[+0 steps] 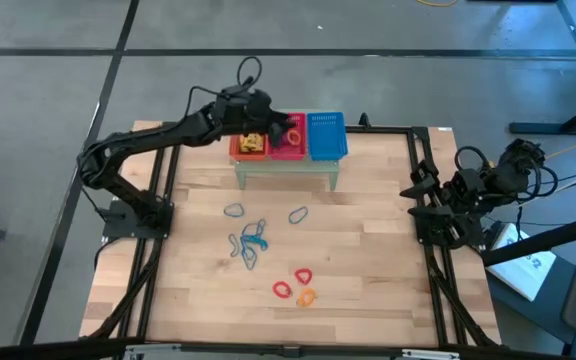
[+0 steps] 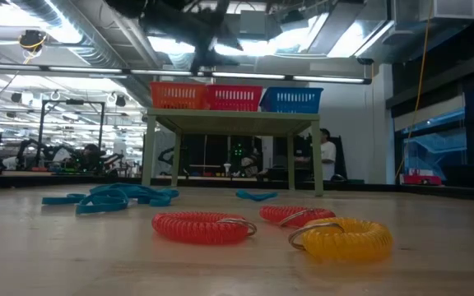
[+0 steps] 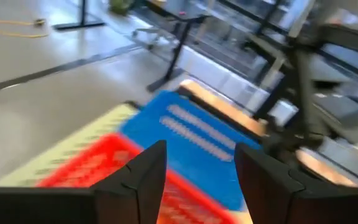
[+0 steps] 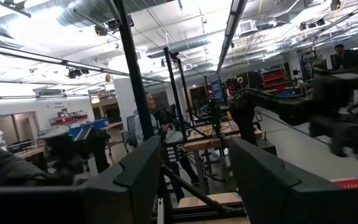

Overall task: Pick & Place Office Desk Supplies
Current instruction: Put the orange spring keychain into the red bin on the shelf

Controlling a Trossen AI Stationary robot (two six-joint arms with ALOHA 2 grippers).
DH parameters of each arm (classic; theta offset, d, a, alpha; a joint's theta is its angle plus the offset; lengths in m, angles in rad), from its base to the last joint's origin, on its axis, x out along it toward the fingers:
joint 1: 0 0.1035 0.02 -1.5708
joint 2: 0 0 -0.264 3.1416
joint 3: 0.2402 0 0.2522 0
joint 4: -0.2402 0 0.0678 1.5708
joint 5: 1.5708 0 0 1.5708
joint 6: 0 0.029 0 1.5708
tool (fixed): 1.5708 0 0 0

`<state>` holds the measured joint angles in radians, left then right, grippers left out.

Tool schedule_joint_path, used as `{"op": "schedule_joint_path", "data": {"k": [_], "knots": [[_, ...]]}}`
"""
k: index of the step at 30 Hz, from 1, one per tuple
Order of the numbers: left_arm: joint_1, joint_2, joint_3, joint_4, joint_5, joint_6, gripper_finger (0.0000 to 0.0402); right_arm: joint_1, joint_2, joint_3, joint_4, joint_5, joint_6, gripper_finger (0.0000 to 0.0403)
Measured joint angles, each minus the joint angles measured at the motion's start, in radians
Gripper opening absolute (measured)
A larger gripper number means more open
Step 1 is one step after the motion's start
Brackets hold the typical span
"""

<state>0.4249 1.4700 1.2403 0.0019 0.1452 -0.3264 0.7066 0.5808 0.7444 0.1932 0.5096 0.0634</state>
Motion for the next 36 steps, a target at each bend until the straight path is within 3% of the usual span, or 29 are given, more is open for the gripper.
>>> {"op": "schedule_joint_path", "data": {"k": [8,18,27,36], "knots": [[-0.298,-0.004,0.160,-0.307,-0.256,0.137,0.0176,-0.003,0.000,0.000,-0.001,-0.002,0.001,0.0192],[-0.617,0.068,0.158,-0.542,-0.357,-0.154,0.0185,-0.003,0.000,0.000,0.000,-0.061,0.011,0.0192],[-0.837,0.208,0.160,-0.545,-0.385,-0.256,0.0203,-0.003,0.000,0.000,-0.012,-0.110,0.060,0.0192],[-0.967,0.368,0.159,-0.515,-0.395,-0.312,0.0224,-0.003,0.000,0.000,-0.018,-0.107,0.055,0.0192]]}}
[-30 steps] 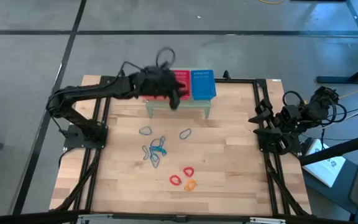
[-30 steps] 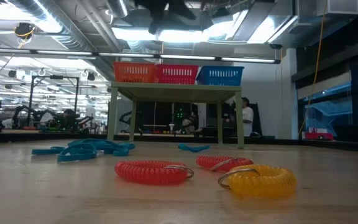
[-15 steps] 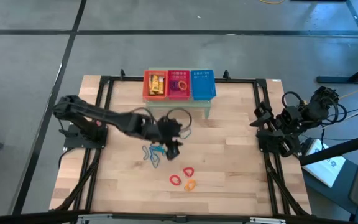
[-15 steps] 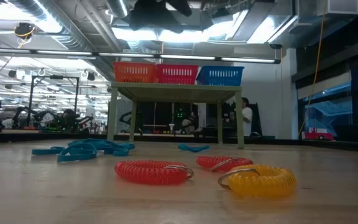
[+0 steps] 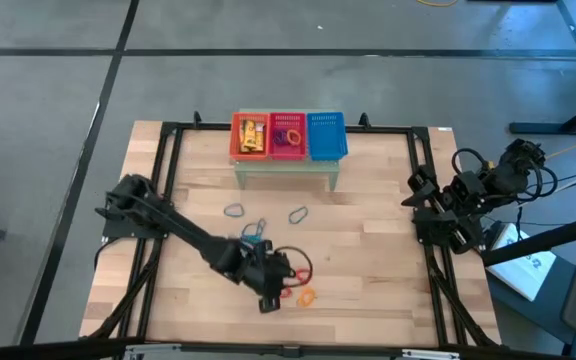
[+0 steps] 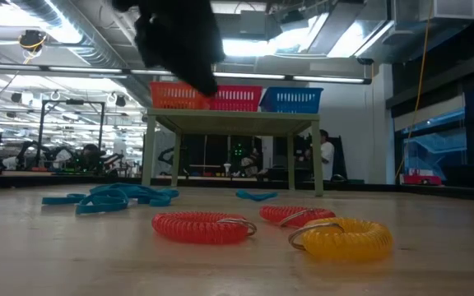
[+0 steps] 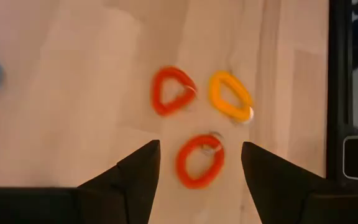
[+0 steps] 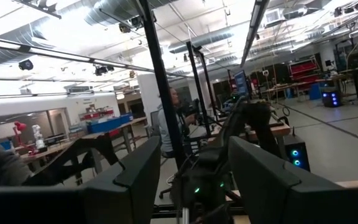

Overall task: Pick & Place Office Desk Supplies
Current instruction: Put the orange spring keychain into the red bin on the shelf

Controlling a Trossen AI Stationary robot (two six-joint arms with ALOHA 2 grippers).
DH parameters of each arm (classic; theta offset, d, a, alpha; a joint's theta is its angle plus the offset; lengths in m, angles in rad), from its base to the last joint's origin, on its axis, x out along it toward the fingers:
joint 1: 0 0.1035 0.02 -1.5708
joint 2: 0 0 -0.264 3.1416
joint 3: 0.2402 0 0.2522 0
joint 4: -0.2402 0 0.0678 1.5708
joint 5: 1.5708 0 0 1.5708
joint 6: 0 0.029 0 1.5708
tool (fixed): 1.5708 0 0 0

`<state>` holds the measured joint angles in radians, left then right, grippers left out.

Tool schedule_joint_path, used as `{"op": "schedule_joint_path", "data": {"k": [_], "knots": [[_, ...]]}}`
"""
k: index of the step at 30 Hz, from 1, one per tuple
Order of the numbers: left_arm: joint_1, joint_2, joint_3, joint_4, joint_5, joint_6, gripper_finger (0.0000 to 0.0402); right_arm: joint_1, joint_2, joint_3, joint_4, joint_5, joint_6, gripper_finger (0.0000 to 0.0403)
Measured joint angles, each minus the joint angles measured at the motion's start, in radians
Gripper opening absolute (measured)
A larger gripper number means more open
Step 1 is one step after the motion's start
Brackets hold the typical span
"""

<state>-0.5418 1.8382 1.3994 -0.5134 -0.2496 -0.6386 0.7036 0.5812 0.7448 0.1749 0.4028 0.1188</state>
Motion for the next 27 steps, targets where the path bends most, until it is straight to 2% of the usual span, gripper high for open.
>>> {"op": "schedule_joint_path", "data": {"k": [5,13,21,27], "knots": [[-0.025,0.077,0.000,0.016,-0.040,-0.054,0.0222,0.000,0.008,0.000,0.000,0.001,0.005,0.0192],[-0.019,0.150,0.000,0.007,-0.046,-0.073,0.0221,0.000,0.047,0.000,0.000,0.000,0.048,0.0192],[-0.001,0.176,0.000,-0.100,-0.058,-0.065,0.0221,0.000,0.068,0.000,0.000,0.000,0.057,0.0192],[0.015,0.175,0.000,-0.063,-0.061,-0.040,0.0219,0.000,0.068,0.000,0.000,0.000,0.056,0.0192]]}}
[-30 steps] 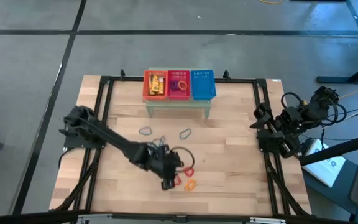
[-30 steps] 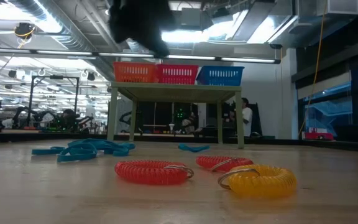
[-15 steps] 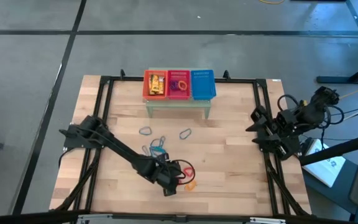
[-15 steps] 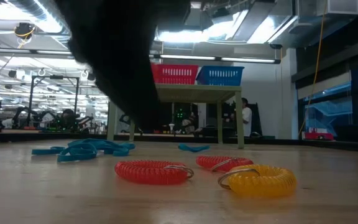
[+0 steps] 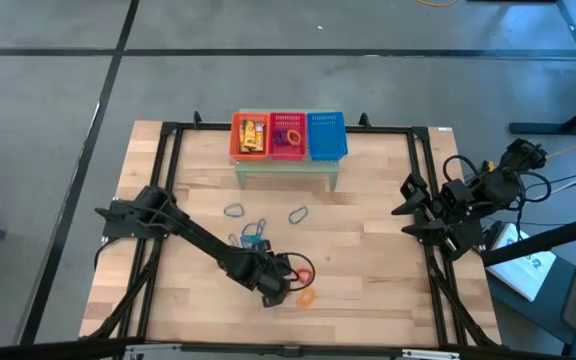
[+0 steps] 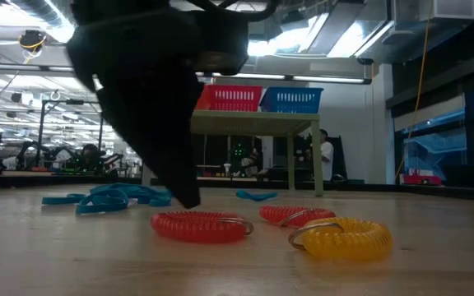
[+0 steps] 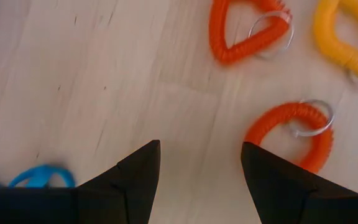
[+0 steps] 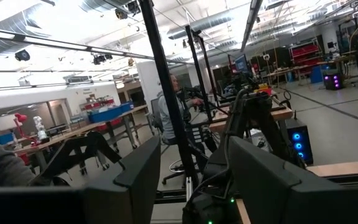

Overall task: Pick & Place Office Desk Supplies
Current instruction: Put the orange spring keychain into the red bin on the shelf

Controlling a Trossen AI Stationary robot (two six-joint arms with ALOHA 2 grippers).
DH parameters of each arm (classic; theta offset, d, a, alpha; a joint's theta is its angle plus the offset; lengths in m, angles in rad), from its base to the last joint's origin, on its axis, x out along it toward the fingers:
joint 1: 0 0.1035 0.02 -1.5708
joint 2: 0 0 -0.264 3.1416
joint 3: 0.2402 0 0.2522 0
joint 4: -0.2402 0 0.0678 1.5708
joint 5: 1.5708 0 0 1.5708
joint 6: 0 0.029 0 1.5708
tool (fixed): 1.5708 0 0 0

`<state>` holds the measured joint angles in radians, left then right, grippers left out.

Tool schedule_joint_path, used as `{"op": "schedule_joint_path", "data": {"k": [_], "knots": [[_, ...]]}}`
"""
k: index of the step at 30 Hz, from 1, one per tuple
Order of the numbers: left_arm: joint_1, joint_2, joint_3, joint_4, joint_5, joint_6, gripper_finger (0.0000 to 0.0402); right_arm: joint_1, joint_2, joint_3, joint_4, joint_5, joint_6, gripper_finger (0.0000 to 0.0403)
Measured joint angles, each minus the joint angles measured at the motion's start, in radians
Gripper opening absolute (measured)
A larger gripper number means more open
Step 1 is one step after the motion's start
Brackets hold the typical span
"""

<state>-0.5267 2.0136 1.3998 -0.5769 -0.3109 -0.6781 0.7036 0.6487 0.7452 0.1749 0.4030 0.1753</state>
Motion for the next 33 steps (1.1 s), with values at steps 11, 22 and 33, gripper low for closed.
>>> {"op": "schedule_joint_path", "data": {"k": [11,22,33], "knots": [[0.013,-0.001,0.000,0.079,0.103,0.028,0.0219,0.000,0.000,0.000,-0.006,0.062,-0.011,0.0192],[0.019,0.027,-0.002,0.061,0.122,0.031,0.0219,0.000,0.000,0.000,-0.027,0.072,-0.029,0.0192],[0.017,0.056,0.003,0.052,0.098,-0.009,0.0191,0.000,0.000,0.000,-0.027,0.079,-0.027,0.0192]]}}
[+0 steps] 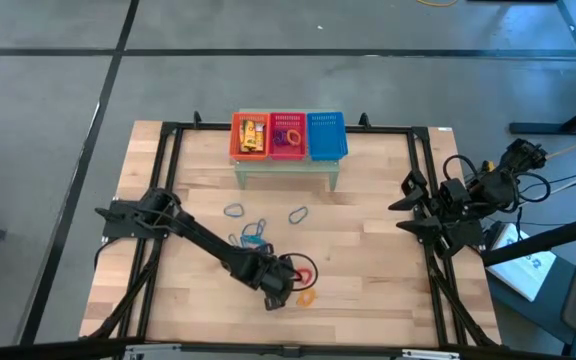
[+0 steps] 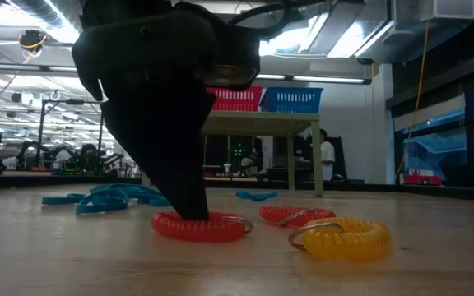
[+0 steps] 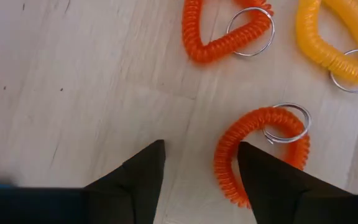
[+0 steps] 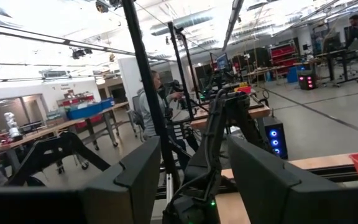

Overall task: Pick & Place Office Desk Supplies
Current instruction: Put the orange spring keychain into the red bin on the shelf

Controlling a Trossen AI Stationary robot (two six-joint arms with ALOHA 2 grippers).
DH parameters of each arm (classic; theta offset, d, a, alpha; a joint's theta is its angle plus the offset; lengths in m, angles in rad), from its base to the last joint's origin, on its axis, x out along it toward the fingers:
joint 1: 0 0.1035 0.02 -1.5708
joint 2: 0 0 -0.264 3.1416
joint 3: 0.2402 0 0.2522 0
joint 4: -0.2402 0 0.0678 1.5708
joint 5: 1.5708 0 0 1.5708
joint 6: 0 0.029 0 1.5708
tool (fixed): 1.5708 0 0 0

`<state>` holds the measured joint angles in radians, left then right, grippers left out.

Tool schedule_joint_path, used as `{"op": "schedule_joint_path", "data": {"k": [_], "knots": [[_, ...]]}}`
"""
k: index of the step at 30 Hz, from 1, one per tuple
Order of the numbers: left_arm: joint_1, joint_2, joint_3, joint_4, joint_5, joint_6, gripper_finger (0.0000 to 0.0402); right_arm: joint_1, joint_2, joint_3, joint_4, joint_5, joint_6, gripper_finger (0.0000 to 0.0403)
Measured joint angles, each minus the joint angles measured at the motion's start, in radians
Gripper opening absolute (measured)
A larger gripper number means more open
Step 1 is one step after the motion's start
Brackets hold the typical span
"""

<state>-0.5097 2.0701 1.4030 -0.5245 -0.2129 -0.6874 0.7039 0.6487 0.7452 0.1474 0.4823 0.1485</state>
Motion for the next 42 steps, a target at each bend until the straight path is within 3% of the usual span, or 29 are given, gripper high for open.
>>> {"op": "schedule_joint_path", "data": {"k": [9,13,19,30,42], "knots": [[0.003,0.002,0.001,0.017,0.040,-0.041,0.0052,0.000,0.000,0.000,0.000,0.034,-0.003,0.0192],[0.009,0.005,-0.001,0.096,0.053,-0.075,0.0015,0.000,0.000,0.000,0.000,0.034,-0.003,0.0192],[0.028,-0.004,-0.003,0.258,0.070,-0.088,0.0024,0.000,0.000,0.000,0.000,0.034,-0.003,0.0192],[0.098,-0.084,-0.002,0.488,-0.054,-0.081,0.0024,0.000,-0.001,0.000,0.000,0.034,-0.023,0.0192],[0.133,-0.262,-0.001,0.727,-0.200,0.152,0.0023,0.000,-0.001,0.000,0.000,0.034,-0.022,0.0192]]}}
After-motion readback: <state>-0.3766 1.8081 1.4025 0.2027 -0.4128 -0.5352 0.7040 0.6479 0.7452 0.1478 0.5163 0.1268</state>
